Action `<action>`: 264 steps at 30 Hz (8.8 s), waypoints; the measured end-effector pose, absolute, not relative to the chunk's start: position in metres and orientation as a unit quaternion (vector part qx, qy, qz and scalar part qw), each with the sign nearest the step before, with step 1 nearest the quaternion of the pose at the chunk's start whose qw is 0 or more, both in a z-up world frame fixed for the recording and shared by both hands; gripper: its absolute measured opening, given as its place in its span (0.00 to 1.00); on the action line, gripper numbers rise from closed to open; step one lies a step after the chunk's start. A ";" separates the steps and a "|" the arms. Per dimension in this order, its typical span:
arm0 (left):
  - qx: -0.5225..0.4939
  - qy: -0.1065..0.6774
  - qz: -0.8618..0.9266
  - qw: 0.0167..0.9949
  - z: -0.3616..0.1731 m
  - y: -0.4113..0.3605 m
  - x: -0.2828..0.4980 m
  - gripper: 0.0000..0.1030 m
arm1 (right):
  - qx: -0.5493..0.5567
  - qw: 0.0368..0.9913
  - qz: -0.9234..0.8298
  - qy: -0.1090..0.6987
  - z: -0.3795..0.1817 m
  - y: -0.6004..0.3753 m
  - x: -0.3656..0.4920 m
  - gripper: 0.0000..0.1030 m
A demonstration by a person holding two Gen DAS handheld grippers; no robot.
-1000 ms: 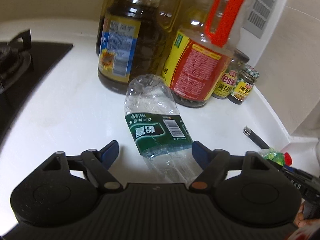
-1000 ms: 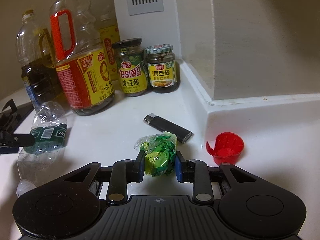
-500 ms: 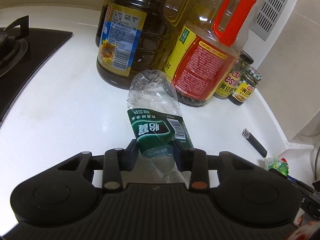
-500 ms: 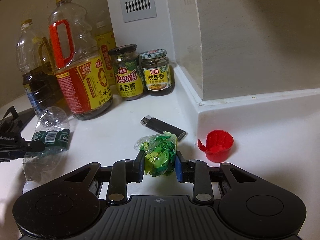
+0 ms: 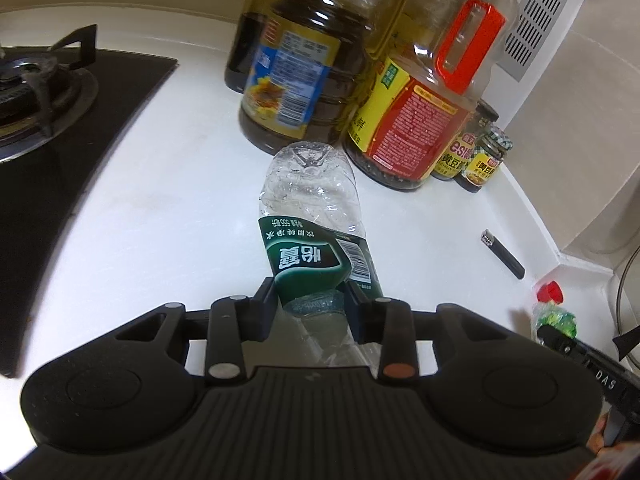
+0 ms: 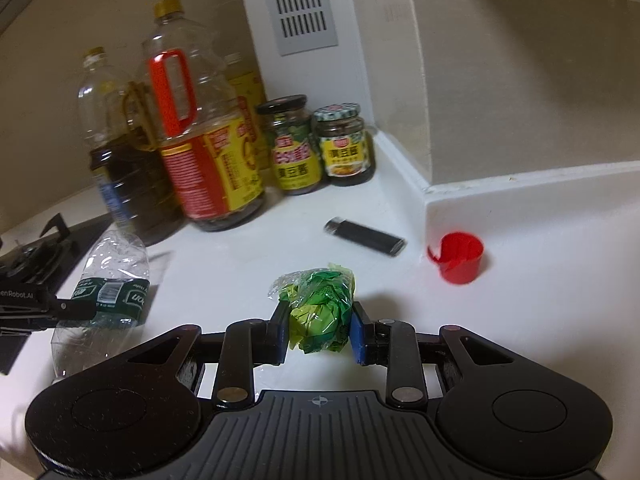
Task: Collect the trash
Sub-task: 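Carry the water bottle and green bundle down over the wastebasket, then open both tools to drop the bottle and green bundle into the wastebasket, then raise both tools back up toward the counter, then grasp the red cup with the right tool while the left tool grasps the black lighter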
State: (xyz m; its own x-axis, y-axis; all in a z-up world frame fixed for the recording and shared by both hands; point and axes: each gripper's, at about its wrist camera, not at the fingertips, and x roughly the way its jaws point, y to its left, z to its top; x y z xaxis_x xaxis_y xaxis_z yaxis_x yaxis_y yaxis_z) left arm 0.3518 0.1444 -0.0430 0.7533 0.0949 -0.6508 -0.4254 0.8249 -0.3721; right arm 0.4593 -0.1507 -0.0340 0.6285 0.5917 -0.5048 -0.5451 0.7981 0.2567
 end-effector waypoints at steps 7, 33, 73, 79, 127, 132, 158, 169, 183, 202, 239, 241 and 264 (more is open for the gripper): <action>-0.254 0.315 0.131 0.905 -0.034 0.149 0.328 0.31 | 0.051 0.899 0.317 0.299 -0.030 -0.149 0.421 0.30; -0.236 0.347 -0.055 0.906 -0.028 0.123 0.200 0.31 | 0.114 0.911 0.266 0.293 -0.010 -0.159 0.241 0.30; -0.197 0.499 -0.111 0.836 -0.152 0.083 0.142 0.31 | 0.113 0.876 0.170 0.436 -0.132 -0.164 0.141 0.30; -0.197 0.515 -0.097 0.828 -0.174 0.078 0.154 0.31 | 0.108 0.874 0.169 0.443 -0.152 -0.165 0.152 0.30; -0.170 0.531 -0.078 0.826 -0.252 0.054 0.202 0.50 | 0.117 0.859 0.155 0.473 -0.220 -0.163 0.196 0.54; -0.166 0.525 -0.086 0.830 -0.243 0.053 0.199 0.50 | 0.117 0.860 0.164 0.470 -0.220 -0.159 0.195 0.59; -0.161 0.516 -0.097 0.836 -0.209 0.057 0.176 0.50 | 0.113 0.856 0.159 0.478 -0.198 -0.159 0.175 0.62; -0.155 0.497 -0.104 0.848 -0.174 0.069 0.146 0.50 | 0.123 0.864 0.159 0.462 -0.162 -0.156 0.151 0.62; -0.109 0.453 -0.133 0.875 -0.109 0.079 0.097 0.50 | 0.133 0.878 0.149 0.436 -0.097 -0.173 0.096 0.62; -0.094 0.366 -0.113 0.919 -0.029 0.093 0.109 0.51 | 0.140 0.908 0.141 0.368 -0.030 -0.214 0.108 0.62; -0.042 0.331 -0.022 0.942 -0.007 -0.011 0.419 0.51 | 0.049 0.931 0.232 0.278 -0.024 -0.242 0.470 0.62; -0.040 0.334 -0.018 0.941 -0.011 -0.014 0.433 0.51 | 0.043 0.930 0.236 0.277 -0.030 -0.238 0.486 0.62; -0.040 0.332 -0.013 0.942 -0.032 -0.026 0.521 0.52 | 0.074 0.917 0.253 0.299 -0.069 -0.212 0.575 0.23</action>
State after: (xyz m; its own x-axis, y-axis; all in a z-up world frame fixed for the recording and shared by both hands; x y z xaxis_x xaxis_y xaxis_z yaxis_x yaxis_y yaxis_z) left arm 0.5210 -0.0259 -0.0318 0.7799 -0.0518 -0.6238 -0.0018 0.9964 -0.0851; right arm 0.5754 -0.2117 -0.0695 0.6938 0.5084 -0.5100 -0.4195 0.8610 0.2876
